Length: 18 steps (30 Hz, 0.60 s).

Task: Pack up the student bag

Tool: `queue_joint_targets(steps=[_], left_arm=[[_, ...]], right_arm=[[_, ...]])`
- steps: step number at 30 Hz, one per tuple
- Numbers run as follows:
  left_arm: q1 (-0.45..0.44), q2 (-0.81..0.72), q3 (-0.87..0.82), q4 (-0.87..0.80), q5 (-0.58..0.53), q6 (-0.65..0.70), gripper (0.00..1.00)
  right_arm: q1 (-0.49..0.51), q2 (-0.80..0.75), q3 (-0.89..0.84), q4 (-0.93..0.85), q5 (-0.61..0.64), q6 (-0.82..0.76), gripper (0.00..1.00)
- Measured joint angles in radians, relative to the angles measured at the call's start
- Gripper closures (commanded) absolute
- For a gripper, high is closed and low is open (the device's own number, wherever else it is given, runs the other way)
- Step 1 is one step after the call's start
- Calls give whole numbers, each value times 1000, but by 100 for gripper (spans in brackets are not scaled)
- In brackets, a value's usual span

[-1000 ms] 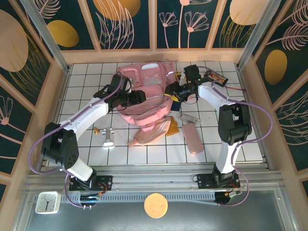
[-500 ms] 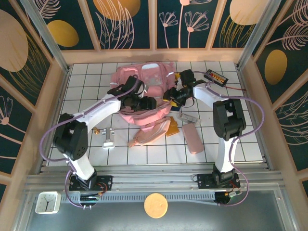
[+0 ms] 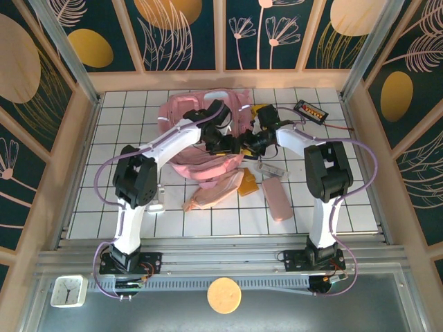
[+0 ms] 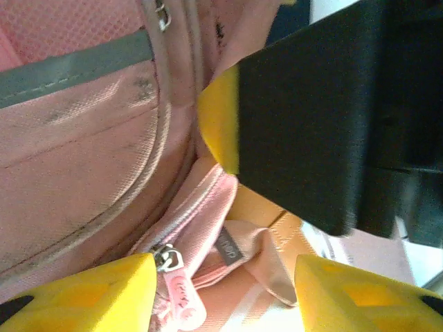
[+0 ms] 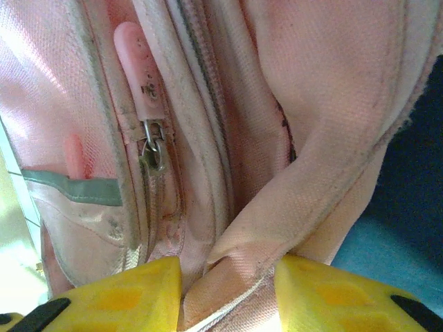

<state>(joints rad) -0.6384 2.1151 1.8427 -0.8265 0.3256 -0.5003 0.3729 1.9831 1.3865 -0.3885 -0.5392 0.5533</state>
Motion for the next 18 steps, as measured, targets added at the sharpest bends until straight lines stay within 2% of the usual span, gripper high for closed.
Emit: queue_joint_targets(steps=[5,15,18], left_arm=[[-13,61,95,-117,-51,31,46],[-25,61,84,-183,-126,48,53],[-36,63,90,-188,-132,47,60]], right_arm=[[2,0,-12,25,-1,11,59],[2,0,-26,55,-8,26,59],[1,0,-32,62,-11,29,60]])
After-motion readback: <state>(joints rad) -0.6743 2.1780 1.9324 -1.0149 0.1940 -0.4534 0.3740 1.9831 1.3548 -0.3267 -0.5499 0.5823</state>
